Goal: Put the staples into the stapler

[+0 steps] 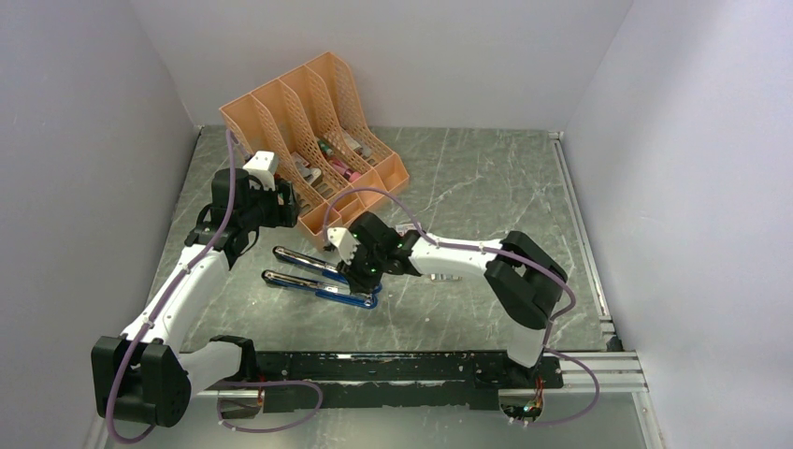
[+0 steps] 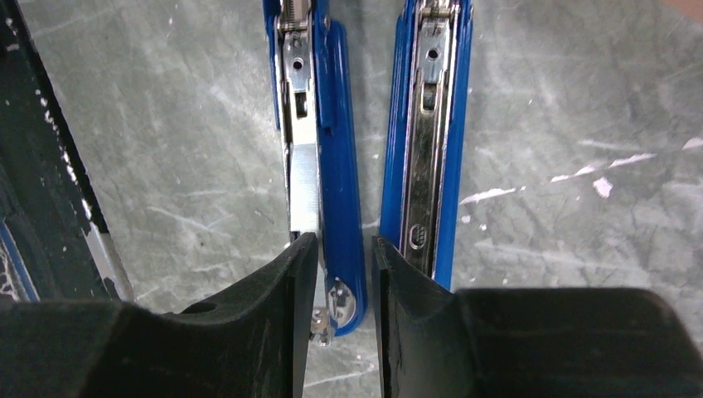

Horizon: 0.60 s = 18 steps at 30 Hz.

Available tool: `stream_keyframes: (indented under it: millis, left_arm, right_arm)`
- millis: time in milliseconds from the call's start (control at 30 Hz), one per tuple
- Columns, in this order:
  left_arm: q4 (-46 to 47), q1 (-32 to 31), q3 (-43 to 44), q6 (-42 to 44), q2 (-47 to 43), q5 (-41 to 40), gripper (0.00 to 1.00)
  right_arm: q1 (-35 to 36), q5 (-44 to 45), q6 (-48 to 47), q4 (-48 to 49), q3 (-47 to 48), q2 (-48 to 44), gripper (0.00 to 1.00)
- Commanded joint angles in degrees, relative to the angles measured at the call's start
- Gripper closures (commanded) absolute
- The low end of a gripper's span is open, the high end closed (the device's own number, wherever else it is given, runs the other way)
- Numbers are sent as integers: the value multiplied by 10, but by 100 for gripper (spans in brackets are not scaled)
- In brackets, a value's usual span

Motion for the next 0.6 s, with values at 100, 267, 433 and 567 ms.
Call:
stream_keyframes:
  millis: [100,267,433,567]
  left_arm:
    - [5,4,0,4,-11,3,24]
    - [5,4,0,4,-11,2,24]
    - [5,4,1,4,-11,2,24]
    - [4,4,0,5,-9,1,24]
  right_arm:
    - [0,4,4,117,-72,-57,66]
    - [1,22,-39,245,-163,-121,64]
    - [2,33,-119,369,-238,-161,62]
    - [3,18,-198,367,-236,-150,60]
